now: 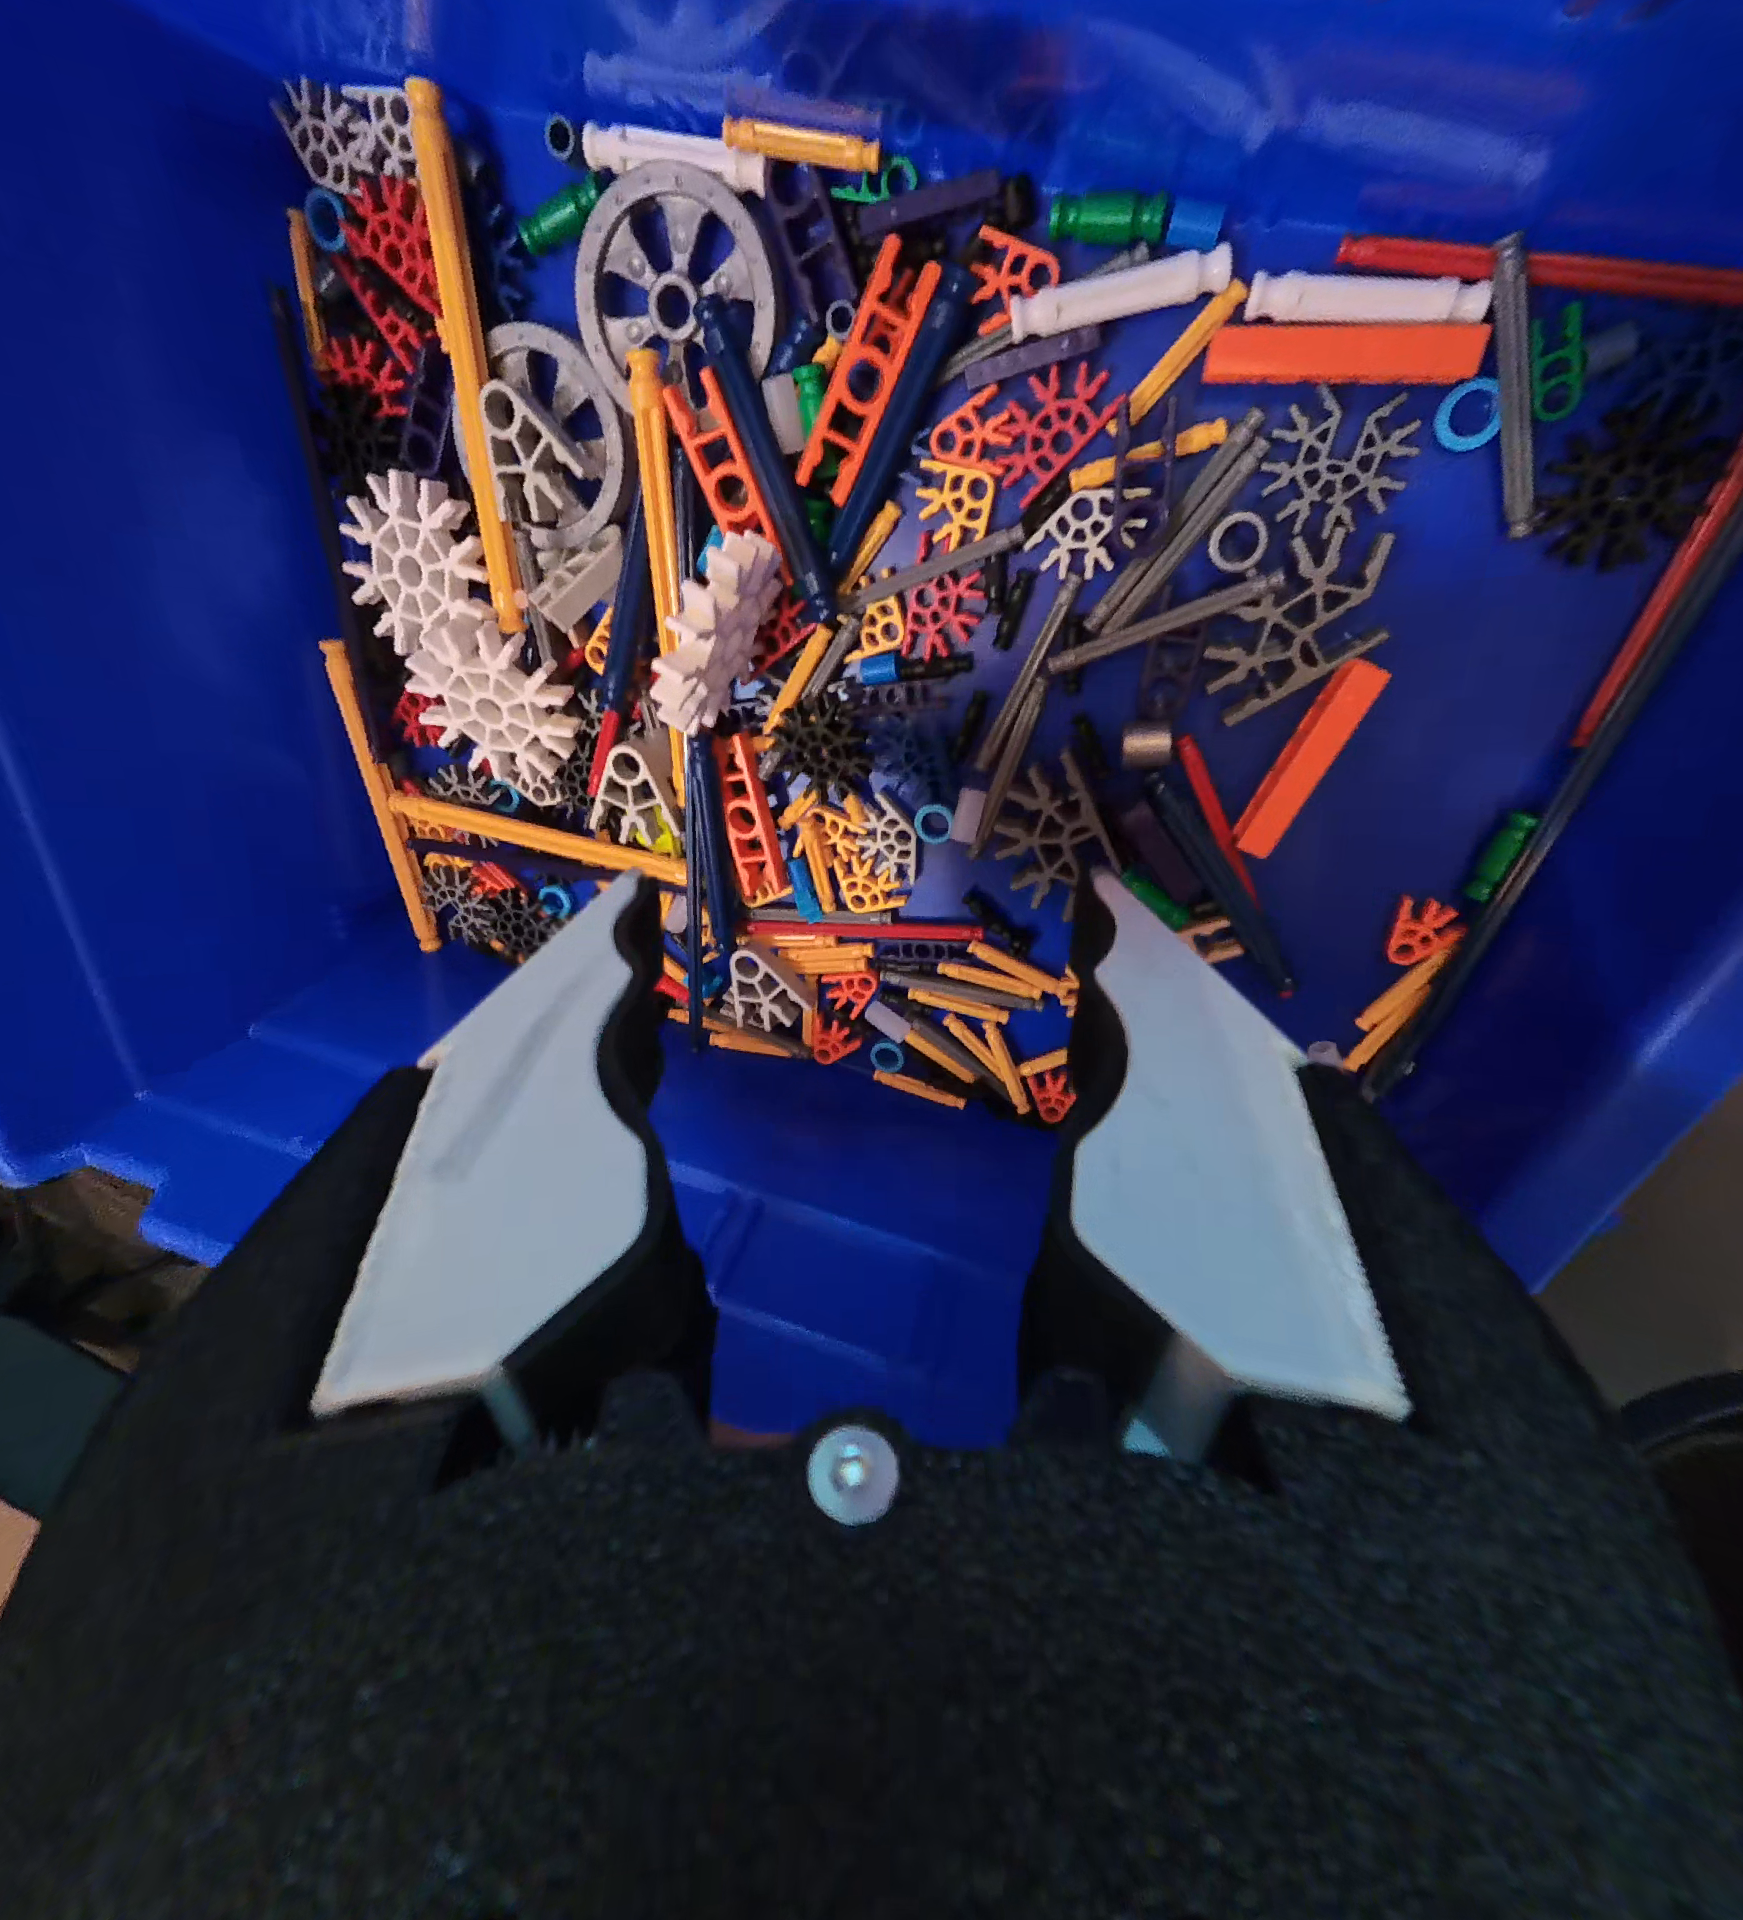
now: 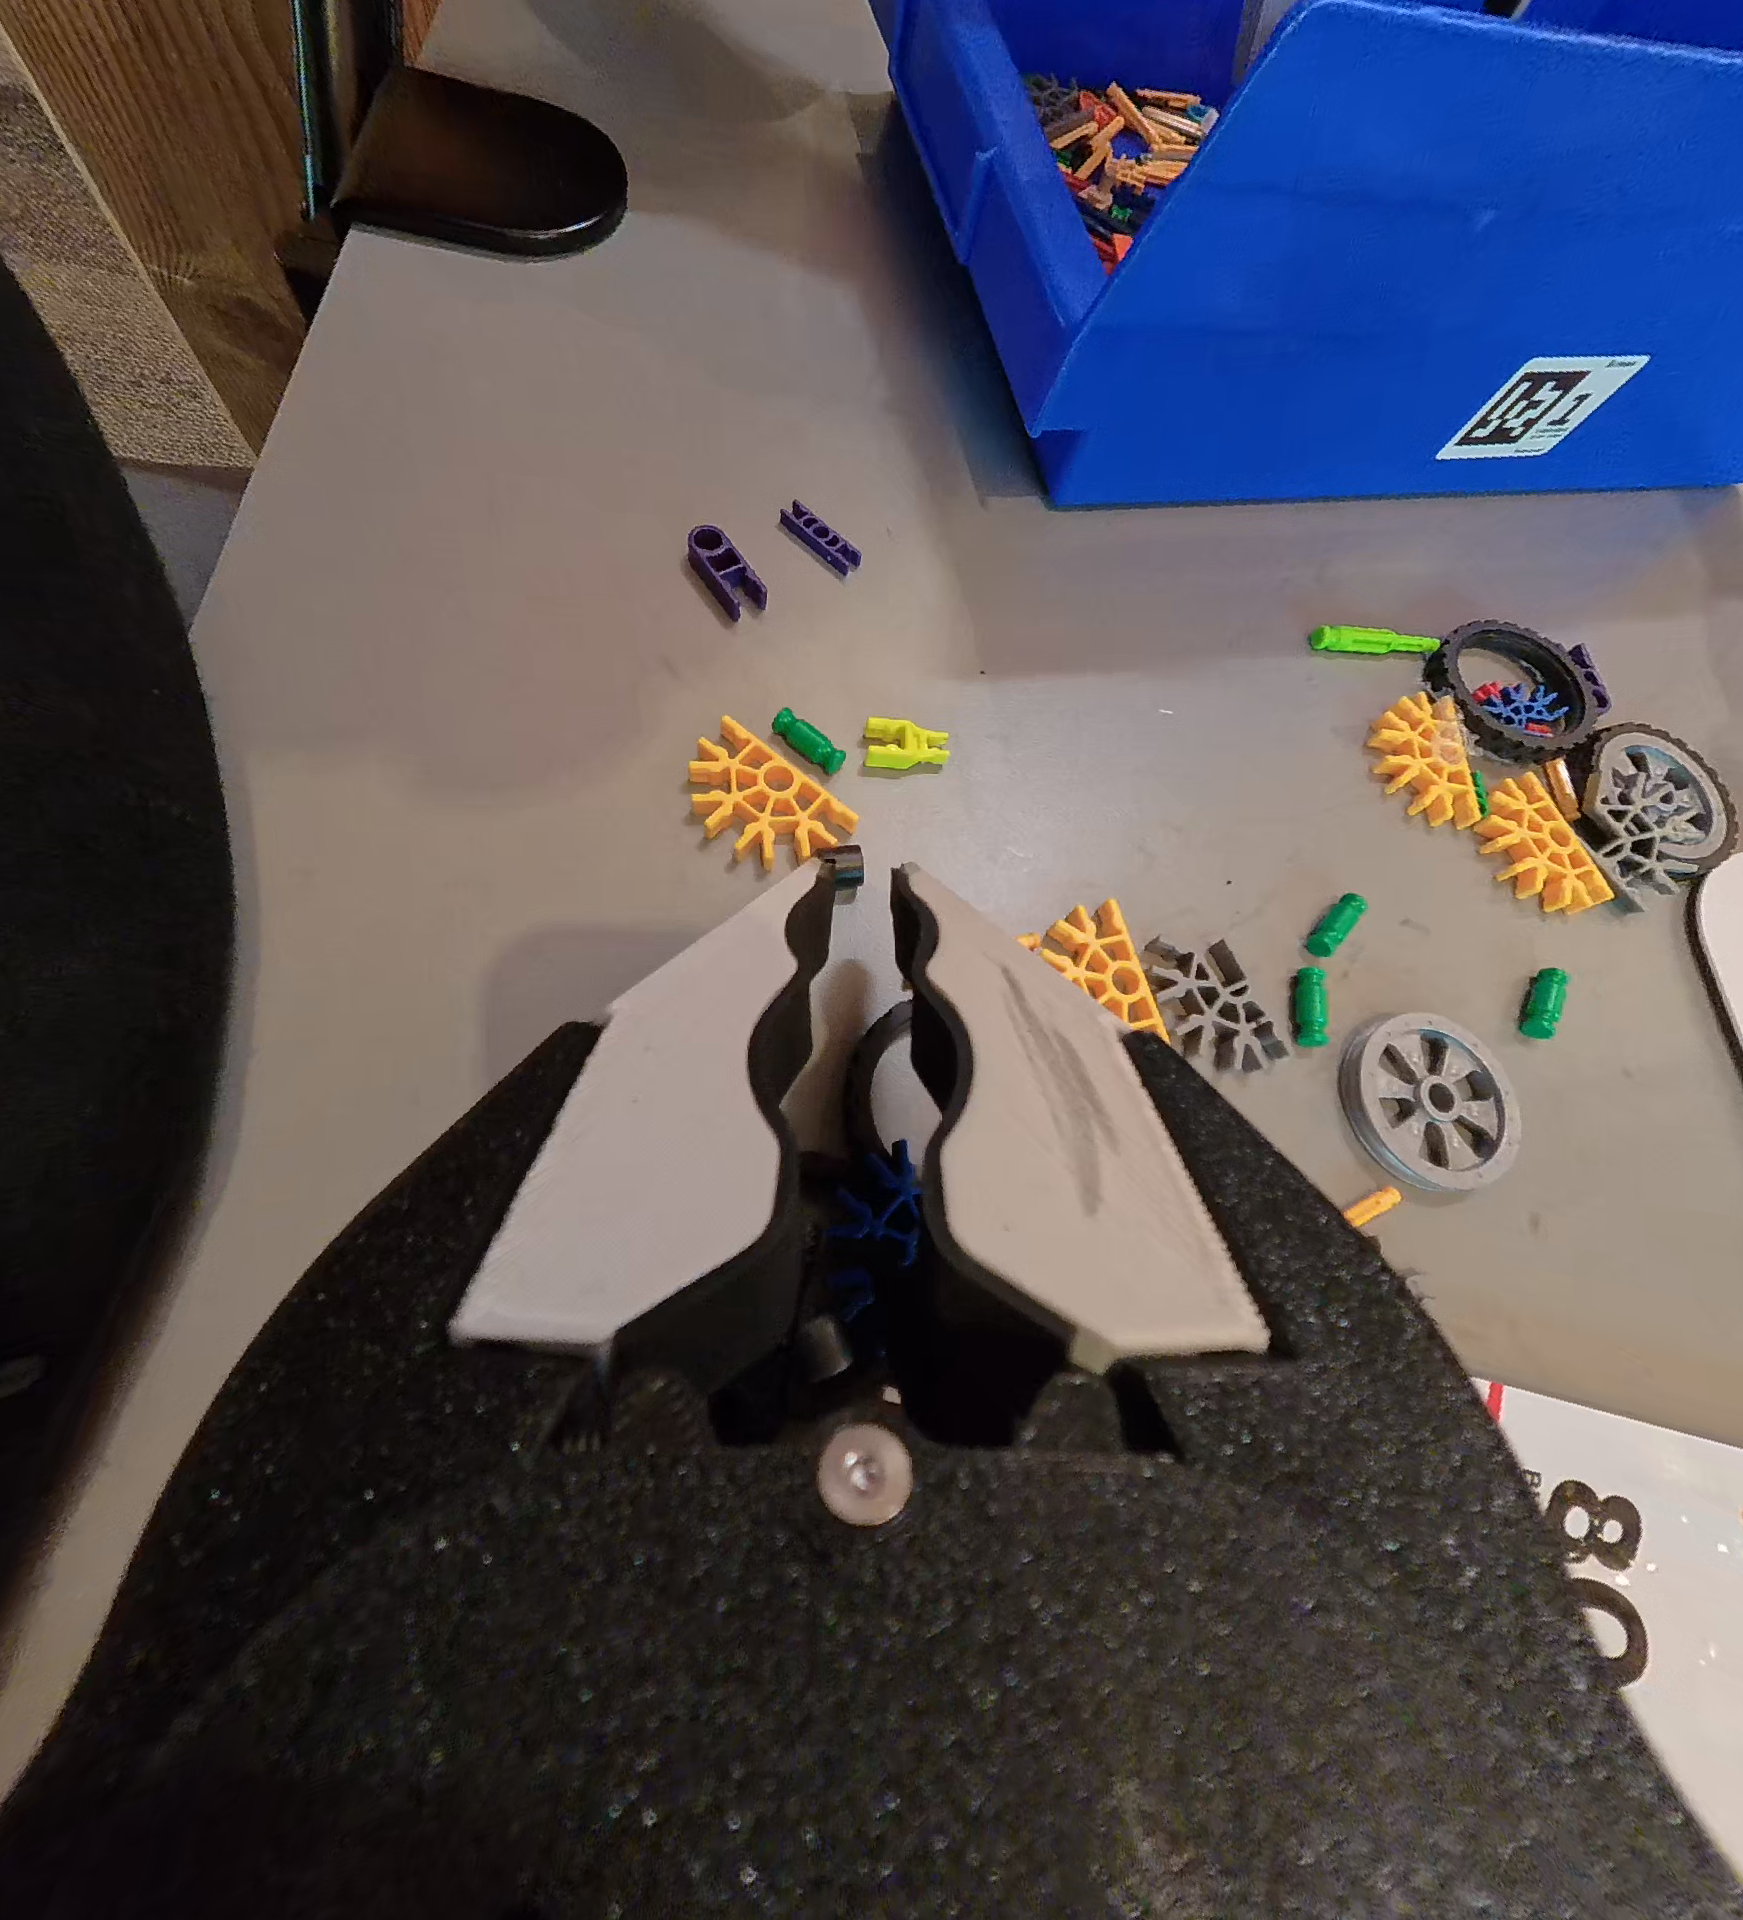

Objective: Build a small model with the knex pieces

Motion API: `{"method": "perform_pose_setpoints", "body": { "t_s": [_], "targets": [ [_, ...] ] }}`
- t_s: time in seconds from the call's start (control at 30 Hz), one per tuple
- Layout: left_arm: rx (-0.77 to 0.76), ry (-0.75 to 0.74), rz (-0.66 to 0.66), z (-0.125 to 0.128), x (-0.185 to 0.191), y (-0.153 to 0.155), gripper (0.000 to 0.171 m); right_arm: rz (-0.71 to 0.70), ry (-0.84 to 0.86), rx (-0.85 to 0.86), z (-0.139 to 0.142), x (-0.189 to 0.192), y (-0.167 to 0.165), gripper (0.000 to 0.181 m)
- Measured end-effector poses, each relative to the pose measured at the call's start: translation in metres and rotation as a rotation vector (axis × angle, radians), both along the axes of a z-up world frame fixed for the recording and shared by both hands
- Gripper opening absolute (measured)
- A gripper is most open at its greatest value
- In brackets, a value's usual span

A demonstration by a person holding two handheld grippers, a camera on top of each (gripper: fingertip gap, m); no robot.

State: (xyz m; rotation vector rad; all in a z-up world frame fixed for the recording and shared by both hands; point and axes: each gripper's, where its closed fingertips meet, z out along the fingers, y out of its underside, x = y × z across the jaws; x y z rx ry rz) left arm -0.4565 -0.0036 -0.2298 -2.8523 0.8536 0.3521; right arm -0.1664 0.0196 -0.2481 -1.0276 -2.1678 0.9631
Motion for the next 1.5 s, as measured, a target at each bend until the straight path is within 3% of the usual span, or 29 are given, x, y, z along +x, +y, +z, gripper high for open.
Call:
{"method": "perform_pose_setpoints", "body": {
  "t_s": [0.63,0.87,1.2,1.5],
  "targets": [
    [-0.061,0.011,-0.008,0.000,-0.002,-0.019,0.074,-0.002,0.001,0.003,0.000,0.000,0.001,0.010],
    [-0.225,0.040,-0.031,-0.009,-0.005,-0.045,0.093,-0.003,-0.002,0.003,0.000,0.000,0.001,0.010],
    [-0.348,0.155,-0.090,-0.020,-0.014,-0.059,0.115,-0.003,-0.001,0.001,0.000,0.000,0.001,0.009],
    [-0.368,0.202,-0.103,-0.029,-0.021,-0.059,0.118,-0.005,-0.002,-0.004,0.000,-0.001,0.001,0.009]
  ]
}}
